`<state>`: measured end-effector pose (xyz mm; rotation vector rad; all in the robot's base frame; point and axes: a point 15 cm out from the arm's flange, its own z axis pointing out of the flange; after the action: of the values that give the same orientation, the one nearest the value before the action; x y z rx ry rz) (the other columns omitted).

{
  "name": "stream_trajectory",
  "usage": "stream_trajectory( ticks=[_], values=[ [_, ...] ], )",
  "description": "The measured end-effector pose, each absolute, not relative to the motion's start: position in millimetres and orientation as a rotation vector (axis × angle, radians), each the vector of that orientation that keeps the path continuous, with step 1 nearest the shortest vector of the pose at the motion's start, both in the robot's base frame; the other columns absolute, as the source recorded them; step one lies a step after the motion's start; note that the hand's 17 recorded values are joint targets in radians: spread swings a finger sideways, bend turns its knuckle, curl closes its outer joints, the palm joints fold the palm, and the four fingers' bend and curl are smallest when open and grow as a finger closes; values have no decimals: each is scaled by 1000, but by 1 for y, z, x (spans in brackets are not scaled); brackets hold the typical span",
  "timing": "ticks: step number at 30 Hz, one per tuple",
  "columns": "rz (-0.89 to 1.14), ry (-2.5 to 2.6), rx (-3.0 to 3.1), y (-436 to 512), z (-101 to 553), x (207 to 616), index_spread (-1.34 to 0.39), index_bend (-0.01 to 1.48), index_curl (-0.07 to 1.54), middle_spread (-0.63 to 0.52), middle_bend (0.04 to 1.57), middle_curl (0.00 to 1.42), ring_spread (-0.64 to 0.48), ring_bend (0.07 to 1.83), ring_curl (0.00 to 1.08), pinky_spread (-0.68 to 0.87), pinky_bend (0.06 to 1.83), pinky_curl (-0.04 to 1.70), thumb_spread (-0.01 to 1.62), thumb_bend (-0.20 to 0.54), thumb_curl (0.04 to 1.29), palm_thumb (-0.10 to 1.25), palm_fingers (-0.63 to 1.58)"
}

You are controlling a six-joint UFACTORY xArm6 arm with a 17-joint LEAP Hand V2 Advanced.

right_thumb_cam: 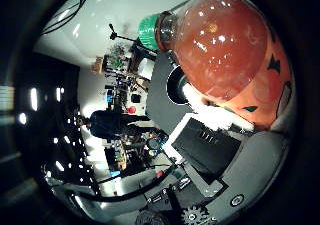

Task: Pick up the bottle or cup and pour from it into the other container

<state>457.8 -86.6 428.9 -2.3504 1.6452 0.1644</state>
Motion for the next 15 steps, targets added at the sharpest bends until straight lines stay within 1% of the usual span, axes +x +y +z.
stream_trajectory(
  ticks=[6,15],
  values=[
    [100,1678,-2557,-45,423,460,-251,1149,962,-209,1263,1026,-279,1301,945,-227,1368,898,419,-23,912,1030,978],
    [-93,1691,-2840,-3,420,460,-258,1130,972,-225,1236,1046,-285,1280,960,-233,1337,924,398,-24,914,1029,990]
  ],
)
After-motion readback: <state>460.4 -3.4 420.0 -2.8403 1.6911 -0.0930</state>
